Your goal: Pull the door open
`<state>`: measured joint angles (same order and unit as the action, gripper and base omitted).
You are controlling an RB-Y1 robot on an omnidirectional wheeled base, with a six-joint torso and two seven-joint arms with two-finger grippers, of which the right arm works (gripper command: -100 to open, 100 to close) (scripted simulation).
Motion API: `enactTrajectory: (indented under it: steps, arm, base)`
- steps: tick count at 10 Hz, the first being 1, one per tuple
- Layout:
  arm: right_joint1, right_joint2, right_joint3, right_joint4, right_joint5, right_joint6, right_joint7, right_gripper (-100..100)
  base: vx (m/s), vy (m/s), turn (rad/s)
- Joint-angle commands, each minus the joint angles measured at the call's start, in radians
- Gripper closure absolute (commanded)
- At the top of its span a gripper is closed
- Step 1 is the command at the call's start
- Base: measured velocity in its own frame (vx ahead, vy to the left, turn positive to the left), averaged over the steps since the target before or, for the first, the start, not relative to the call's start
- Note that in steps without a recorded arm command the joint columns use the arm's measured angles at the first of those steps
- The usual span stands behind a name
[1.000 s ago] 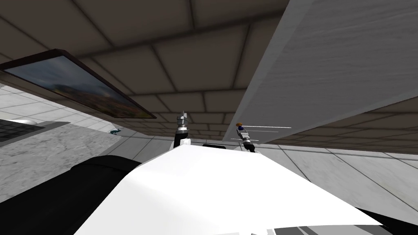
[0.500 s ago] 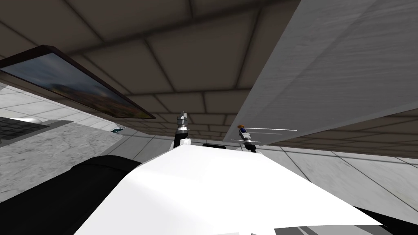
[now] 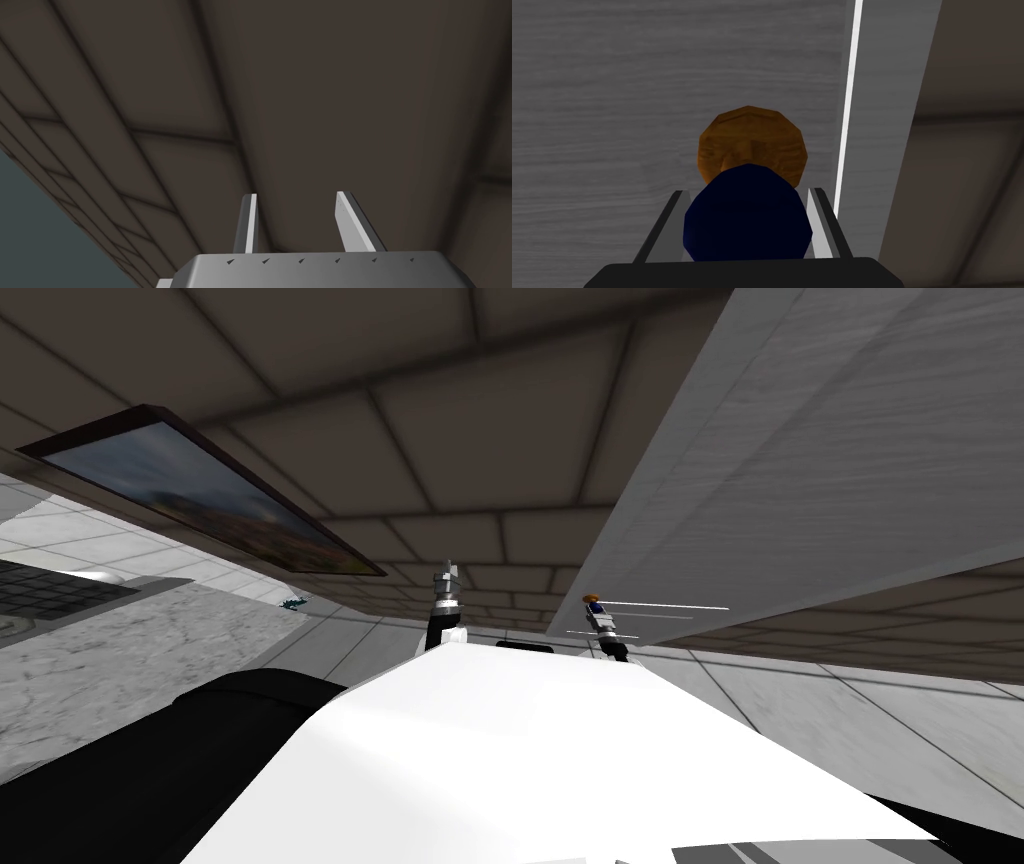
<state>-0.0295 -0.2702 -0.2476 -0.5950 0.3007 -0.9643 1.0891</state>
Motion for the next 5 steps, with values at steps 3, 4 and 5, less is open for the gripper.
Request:
enactTrajectory:
  steps: [3,4,5]
  arm:
    - [0.000,0.002,0.007,-0.003,-0.020,0.002,-0.064,100]
    - [0.000,0.002,0.008,-0.004,-0.025,0.003,-0.080,100]
    - [0.000,0.002,0.009,-0.004,-0.030,0.004,-0.096,100]
  base:
    - [-0.045,-0.022,0.056]
    - [-0.031,-0.021,0.050]
    - [-0.032,-0.015,0.056]
